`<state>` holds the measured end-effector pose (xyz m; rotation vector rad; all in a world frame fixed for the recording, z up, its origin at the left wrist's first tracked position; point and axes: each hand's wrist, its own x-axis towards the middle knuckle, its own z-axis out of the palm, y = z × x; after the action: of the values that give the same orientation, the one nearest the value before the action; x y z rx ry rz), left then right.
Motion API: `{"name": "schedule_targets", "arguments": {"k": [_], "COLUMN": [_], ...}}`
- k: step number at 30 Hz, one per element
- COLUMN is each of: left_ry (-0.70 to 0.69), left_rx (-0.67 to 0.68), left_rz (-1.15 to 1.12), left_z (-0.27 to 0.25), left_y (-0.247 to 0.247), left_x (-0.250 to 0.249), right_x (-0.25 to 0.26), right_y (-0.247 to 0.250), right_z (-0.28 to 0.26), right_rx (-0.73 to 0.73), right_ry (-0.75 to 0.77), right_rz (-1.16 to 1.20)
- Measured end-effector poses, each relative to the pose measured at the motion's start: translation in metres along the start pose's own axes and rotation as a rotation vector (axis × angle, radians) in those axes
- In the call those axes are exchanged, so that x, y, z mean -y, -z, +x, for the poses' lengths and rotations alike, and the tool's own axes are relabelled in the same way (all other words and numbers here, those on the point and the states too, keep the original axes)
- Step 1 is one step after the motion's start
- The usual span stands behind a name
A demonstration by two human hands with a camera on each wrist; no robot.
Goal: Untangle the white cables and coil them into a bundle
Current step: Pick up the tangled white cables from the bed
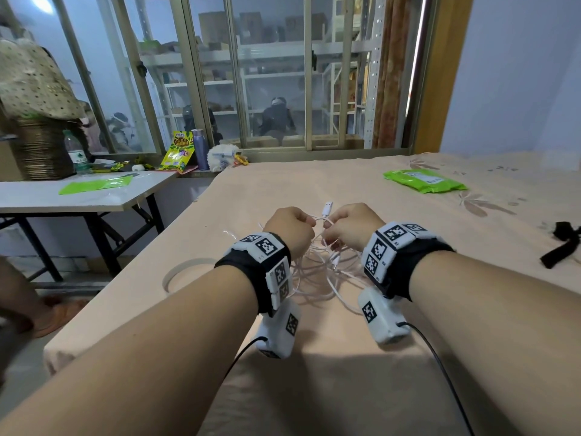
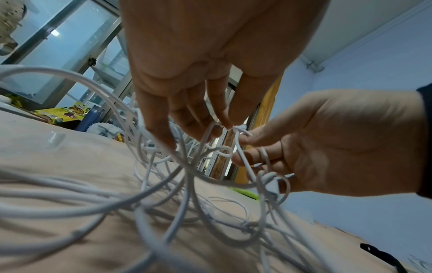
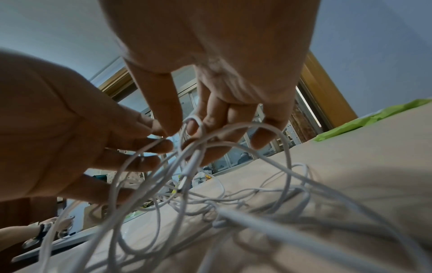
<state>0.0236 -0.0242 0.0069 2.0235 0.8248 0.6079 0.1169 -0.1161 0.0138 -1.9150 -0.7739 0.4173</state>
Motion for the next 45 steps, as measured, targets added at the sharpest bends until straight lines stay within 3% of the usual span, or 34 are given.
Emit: {"name": "schedule_targets", "arguments": {"k": [6, 10, 14, 19, 24, 33, 39, 45], "left_ry": [-0.057, 0.034, 0.041, -0.042, -0.160, -0.236, -0.221, -0.129], "left_rx": [-0.054, 0.124, 0.142, 0.152, 0.291, 0.163, 0.133, 0.149], "left_rz": [0.184, 0.175, 0.194, 0.446, 0.749, 0.807, 0.723, 0.567], "left_z": [-0.006, -0.010, -0.013, -0.013, -0.017, -0.009, -0.004, -0.004], "left_y": [0.004, 0.002, -0.002, -0.004, -0.008, -0.012, -0.013, -0.011], "left_x": [-0.008, -0.012, -0.012, -0.011, -0.004, 0.001, 0.003, 0.000], "right_x": [-0.002, -0.001, -0.005, -0.007, -0.007, 0.003, 0.001, -0.019], "right_y": [0.000, 0.001, 0.002, 0.003, 0.008, 0.008, 0.003, -0.017], "right_z": [0.001, 0.000, 0.001, 0.001, -0.003, -0.020, -0.025, -0.007], "right_rx": [-0.007, 0.009, -0.002, -0.045, -0.087, 0.116, 0.343, 0.291], "right_ry": [-0.030, -0.032, -0.026, 0.003, 0.084, 0.171, 0.129, 0.159], "right_rz": [0.001, 0.029, 0.034, -0.085, -0.305, -0.520, -0.895, -1.110]}}
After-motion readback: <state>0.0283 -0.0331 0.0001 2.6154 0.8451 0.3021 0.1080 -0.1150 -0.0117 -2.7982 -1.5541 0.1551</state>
